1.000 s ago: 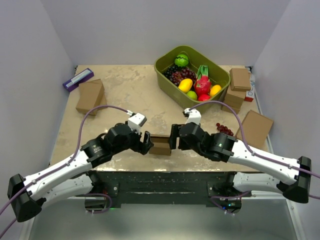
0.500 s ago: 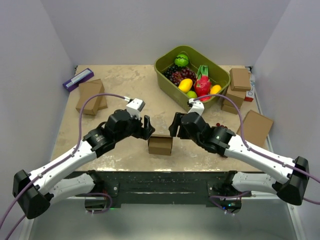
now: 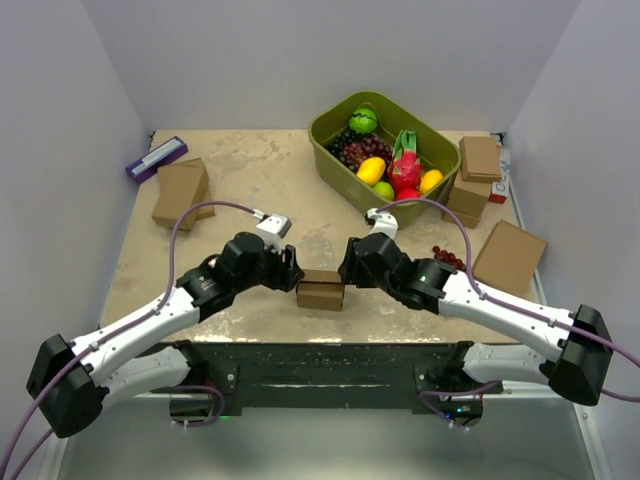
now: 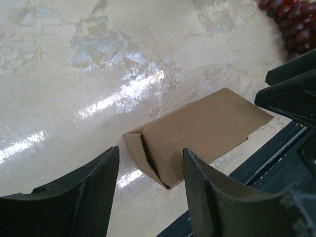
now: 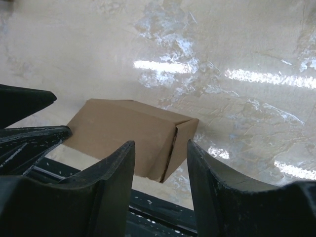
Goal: Fold the paper box
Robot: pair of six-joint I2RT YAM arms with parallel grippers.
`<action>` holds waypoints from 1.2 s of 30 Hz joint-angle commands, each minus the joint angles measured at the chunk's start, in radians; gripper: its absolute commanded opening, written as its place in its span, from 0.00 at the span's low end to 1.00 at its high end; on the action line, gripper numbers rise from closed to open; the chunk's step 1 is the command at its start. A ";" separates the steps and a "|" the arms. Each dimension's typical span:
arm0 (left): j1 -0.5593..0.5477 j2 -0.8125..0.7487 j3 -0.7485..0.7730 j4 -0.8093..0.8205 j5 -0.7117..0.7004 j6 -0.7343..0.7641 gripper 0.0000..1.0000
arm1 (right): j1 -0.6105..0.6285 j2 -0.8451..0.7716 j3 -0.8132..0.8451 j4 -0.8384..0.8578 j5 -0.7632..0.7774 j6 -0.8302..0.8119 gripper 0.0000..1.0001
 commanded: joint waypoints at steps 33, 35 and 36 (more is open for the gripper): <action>0.003 -0.257 -0.158 0.055 0.092 -0.254 0.72 | -0.008 -0.036 -0.015 0.074 -0.094 -0.020 0.58; 0.003 -0.268 -0.194 0.068 0.101 -0.270 0.72 | -0.009 -0.027 -0.028 0.080 -0.101 -0.015 0.57; 0.003 -0.269 -0.204 0.068 0.104 -0.274 0.72 | -0.008 -0.018 -0.043 0.082 -0.103 -0.012 0.55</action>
